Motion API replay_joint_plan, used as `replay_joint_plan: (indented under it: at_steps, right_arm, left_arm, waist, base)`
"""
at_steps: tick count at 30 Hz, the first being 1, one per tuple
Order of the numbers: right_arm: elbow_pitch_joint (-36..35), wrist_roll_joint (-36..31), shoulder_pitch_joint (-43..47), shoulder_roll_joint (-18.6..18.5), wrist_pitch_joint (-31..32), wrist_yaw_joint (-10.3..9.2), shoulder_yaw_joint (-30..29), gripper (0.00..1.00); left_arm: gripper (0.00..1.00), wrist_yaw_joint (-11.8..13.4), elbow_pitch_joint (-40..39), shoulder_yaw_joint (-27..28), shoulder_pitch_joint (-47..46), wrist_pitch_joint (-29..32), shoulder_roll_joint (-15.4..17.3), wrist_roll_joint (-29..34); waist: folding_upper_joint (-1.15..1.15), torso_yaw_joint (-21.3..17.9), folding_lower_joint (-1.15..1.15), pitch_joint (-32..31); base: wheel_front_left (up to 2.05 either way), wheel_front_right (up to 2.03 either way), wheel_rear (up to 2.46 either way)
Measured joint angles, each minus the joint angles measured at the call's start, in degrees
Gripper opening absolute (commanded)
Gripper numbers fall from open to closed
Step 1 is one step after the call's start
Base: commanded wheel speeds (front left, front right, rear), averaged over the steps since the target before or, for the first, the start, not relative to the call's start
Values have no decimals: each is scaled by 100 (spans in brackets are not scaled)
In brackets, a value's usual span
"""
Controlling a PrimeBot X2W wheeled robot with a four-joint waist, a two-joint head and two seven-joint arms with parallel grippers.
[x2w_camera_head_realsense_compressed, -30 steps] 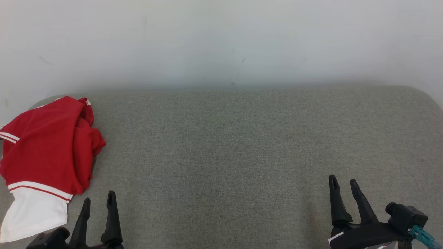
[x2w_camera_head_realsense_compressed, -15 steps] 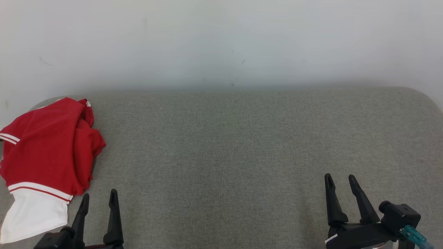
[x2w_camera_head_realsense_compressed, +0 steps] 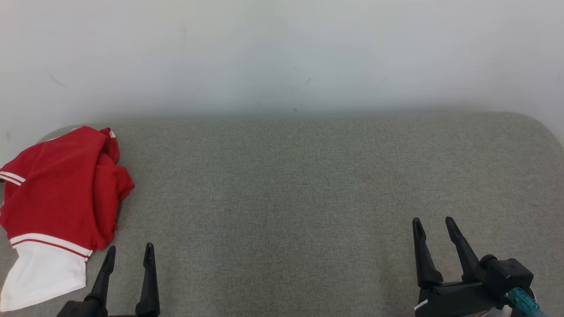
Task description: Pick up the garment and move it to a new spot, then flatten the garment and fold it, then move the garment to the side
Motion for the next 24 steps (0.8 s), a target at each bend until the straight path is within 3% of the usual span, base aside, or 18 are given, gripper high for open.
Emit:
replay_joint_plan:
  at_steps: [13, 24]
  right_arm:
    - [-276, -502, 97, -3, 29, 0, -151, 100]
    - [-394, -805, 168, -4, -14, 1, -221, 100]
  left_arm:
    - [100, -34, -154, 75, 111, -158, 82, 369]
    - [100, -268, -175, 65, 158, -260, 188, 456]
  waist:
    - [0, 18, 0, -8]
    - [0, 20, 0, -19]
  base:
    - [0, 0, 0]
    - [0, 0, 0]
